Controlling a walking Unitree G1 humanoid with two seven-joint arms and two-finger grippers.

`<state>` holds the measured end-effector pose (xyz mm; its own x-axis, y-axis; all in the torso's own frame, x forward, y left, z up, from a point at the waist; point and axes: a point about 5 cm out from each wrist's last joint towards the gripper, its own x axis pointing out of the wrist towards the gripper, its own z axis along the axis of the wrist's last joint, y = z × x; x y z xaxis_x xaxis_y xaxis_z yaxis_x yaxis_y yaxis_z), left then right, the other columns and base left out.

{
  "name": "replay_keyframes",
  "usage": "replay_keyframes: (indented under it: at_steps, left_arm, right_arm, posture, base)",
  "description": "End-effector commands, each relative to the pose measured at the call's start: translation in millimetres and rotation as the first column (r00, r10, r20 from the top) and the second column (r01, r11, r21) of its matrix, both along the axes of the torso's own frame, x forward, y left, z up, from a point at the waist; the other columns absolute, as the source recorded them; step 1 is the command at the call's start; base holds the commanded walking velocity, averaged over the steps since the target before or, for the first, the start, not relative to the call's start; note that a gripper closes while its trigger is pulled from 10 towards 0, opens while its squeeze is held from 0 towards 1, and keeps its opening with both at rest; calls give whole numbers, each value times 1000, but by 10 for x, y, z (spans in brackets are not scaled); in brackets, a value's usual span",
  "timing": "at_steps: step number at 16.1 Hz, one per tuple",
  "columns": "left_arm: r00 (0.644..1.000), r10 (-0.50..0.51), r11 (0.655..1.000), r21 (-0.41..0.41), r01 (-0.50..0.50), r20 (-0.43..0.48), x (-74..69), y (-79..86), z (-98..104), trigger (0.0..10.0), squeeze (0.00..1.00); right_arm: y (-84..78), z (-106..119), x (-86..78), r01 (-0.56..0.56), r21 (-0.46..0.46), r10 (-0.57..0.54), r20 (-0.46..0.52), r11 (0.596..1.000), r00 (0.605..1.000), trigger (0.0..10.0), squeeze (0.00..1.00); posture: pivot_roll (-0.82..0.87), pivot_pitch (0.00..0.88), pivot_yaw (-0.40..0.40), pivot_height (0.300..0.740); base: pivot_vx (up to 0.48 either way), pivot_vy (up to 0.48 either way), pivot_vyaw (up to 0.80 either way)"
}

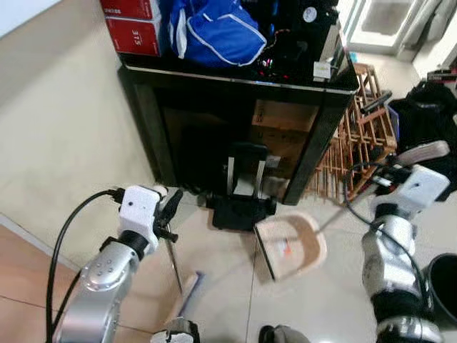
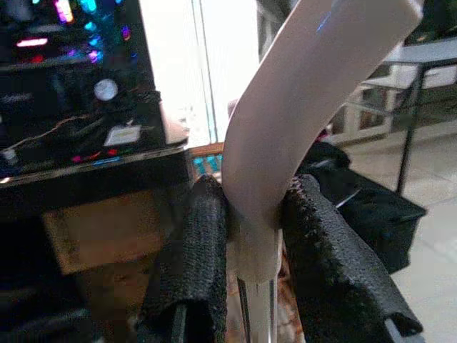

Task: Sweep floor

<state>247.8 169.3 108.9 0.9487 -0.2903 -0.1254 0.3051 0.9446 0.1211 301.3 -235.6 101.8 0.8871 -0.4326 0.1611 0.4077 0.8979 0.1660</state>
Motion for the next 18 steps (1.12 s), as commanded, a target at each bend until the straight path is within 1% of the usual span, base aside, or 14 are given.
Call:
replay_keyframes:
  at_steps: [1,3,4,6,7,9,11,14,17,18]
  left_arm:
    - [1000,5,1000,13,-5,23,31,-24,39,10000,0]
    - [998,-5,1000,25,4,59,118,-97,117,10000,0]
    - [997,-14,1000,26,12,78,148,-117,154,10000,0]
    - [996,-22,999,31,20,85,188,-142,170,10000,0]
    - [996,-20,999,31,18,81,198,-146,152,10000,0]
    - [997,-8,1000,0,8,76,208,-181,136,10000,0]
    - [997,-17,1000,-8,17,76,214,-232,135,10000,0]
    - [996,-24,1000,8,23,84,219,-234,132,10000,0]
    - [995,-12,1000,-15,14,100,246,-250,157,10000,0]
    - [993,-8,1000,3,7,117,254,-246,170,10000,0]
  right_arm:
    - [3,39,-15,-4,18,4,13,1000,1000,10000,0]
    - [15,63,-149,36,45,-37,15,998,999,10000,0]
    - [-1,48,-202,56,49,-56,12,997,998,10000,0]
    - [-51,18,-325,93,65,-92,-18,994,996,10000,0]
    - [-73,30,-358,106,64,-105,-22,992,994,10000,0]
    - [-102,96,-396,120,64,-119,-26,991,993,10000,0]
    - [-120,159,-436,124,57,-123,-26,991,992,10000,0]
    - [-149,193,-519,125,33,-123,-41,992,992,10000,0]
    - [-181,194,-583,144,34,-142,-66,989,988,10000,0]
    - [-187,200,-593,150,33,-148,-72,988,986,10000,0]
  posture:
    - [31,94,-25,740]
    - [13,91,-13,740]
    - [12,91,-12,740]
    - [-4,89,-1,740]
    - [-8,92,2,740]
    - [-18,97,0,740]
    - [-25,102,-2,740]
    - [-36,107,-1,740]
    - [-44,101,4,740]
    - [-46,100,5,740]
  base:
    - [0,0,0]
    - [0,0,-800]
    - [0,0,-800]
    - [0,0,-800]
    - [0,0,-800]
    - [0,0,-800]
    - [0,0,-800]
    - [0,0,-800]
    - [0,0,-800]
    - [0,0,-800]
